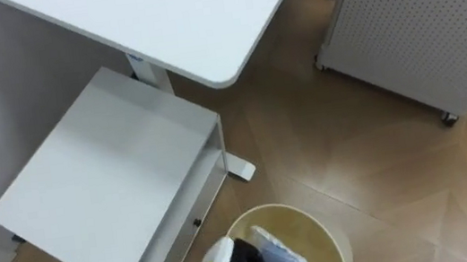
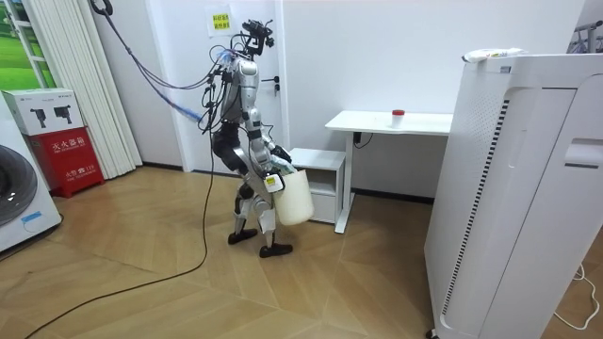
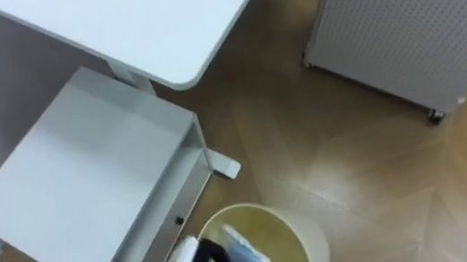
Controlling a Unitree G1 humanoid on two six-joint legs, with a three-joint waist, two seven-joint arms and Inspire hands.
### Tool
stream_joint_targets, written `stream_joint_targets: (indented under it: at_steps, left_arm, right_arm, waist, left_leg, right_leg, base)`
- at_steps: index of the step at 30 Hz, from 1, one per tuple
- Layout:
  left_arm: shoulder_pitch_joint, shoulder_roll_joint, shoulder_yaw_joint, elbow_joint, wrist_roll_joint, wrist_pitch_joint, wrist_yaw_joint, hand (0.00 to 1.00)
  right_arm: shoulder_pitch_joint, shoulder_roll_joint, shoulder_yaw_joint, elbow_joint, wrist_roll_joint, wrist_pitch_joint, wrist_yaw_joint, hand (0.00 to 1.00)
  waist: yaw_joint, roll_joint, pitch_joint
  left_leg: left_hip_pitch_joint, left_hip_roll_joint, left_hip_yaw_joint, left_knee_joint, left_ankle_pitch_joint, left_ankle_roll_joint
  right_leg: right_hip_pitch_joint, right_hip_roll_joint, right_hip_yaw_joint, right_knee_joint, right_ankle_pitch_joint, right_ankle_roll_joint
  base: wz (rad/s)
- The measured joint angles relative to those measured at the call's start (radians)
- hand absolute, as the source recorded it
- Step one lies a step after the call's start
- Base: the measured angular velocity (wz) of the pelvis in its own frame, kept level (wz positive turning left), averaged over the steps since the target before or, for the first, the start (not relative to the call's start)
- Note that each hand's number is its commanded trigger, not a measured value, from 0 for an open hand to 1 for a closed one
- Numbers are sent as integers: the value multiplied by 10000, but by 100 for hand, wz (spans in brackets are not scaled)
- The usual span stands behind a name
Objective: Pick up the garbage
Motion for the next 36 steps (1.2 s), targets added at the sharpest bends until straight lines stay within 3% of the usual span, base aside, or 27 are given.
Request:
stream_joint_targets:
  at_steps: [1, 2, 8, 24, 32, 36]
  left_arm:
    - [84, -67, -16, -9, -34, 0, -214, 44]
    - [163, -114, -102, -16, -78, 0, -380, 0]
    - [371, -207, -791, -90, -229, 0, -931, 0]
    - [649, -145, -803, -62, -113, 3, -1176, 0]
    - [649, 175, -748, 129, -107, -4, -567, 0]
    - [686, 300, -387, 138, -110, -7, -474, 0]
  right_arm:
    - [40, 16, -5, -22, -91, -23, 47, 100]
    - [59, 15, 0, -40, -109, -18, 75, 100]
    - [85, 83, 10, -35, 39, -29, 97, 100]
    - [142, 75, -11, -91, 111, -13, 163, 100]
    - [190, -95, -28, -92, 138, 2, 267, 100]
    - [222, -153, -187, -85, 136, 128, 341, 100]
  waist:
    - [21, -5, -2]
    - [18, -14, -8]
    - [11, -44, -4]
    - [50, -53, -2]
    - [217, -53, -3]
    - [281, -52, -2]
  left_leg:
    - [33, -9, 20, 2, -7, 16]
    - [48, -38, 26, -2, -5, 38]
    - [47, -124, 33, -25, 55, 125]
    - [30, -116, 73, -42, 48, 141]
    - [78, -123, 94, -18, 48, 144]
    - [246, -119, 94, -23, 39, 154]
  right_leg:
    - [46, -6, 24, -24, 20, 29]
    - [63, -32, 36, -32, 31, 60]
    - [76, -144, 10, -39, 41, 141]
    - [100, -85, 75, -217, 165, 135]
    - [157, -82, 132, -207, 185, 143]
    - [321, -84, 120, -213, 185, 146]
  base:
    - [0]
    - [0]
    - [4]
    - [-1]
    - [0]
    - [0]
